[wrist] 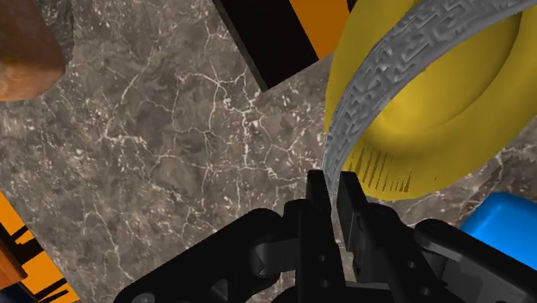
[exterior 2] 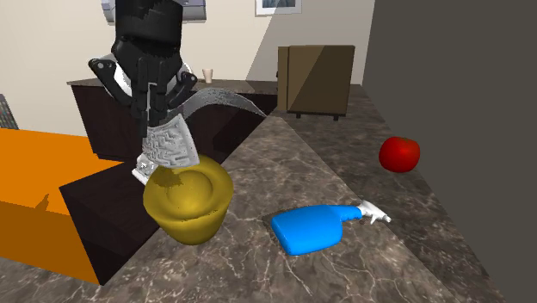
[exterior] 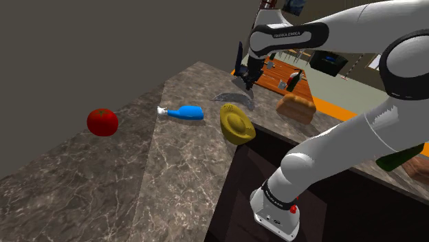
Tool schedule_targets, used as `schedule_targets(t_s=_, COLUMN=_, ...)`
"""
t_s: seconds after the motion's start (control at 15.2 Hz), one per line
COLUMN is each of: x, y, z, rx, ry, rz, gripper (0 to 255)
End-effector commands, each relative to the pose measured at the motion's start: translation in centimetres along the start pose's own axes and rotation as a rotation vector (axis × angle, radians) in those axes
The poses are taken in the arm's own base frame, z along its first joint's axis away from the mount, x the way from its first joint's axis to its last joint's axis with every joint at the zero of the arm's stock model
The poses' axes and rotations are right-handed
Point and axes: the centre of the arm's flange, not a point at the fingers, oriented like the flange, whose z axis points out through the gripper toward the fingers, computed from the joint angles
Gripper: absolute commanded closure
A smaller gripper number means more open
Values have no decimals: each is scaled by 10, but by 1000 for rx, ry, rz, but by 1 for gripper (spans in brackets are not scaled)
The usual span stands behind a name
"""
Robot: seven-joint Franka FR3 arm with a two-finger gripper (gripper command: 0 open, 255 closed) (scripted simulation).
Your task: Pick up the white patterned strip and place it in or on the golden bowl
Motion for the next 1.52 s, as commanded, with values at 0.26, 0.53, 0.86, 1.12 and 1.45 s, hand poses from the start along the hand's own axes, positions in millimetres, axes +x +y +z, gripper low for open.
schedule_targets(t_s=0.26, x=-35, y=12, z=18, rx=0, ry=0, rz=-1, gripper=255)
schedule_targets(t_s=0.53, x=-34, y=8, z=38, rx=0, ry=0, rz=-1, gripper=255)
schedule_targets(t_s=0.86, x=-33, y=3, z=64, rx=0, ry=0, rz=-1, gripper=255)
schedule_targets(t_s=1.12, x=-32, y=-2, z=85, rx=0, ry=0, rz=-1, gripper=255)
schedule_targets(t_s=1.45, x=-32, y=-4, z=96, rx=0, ry=0, rz=-1, gripper=255)
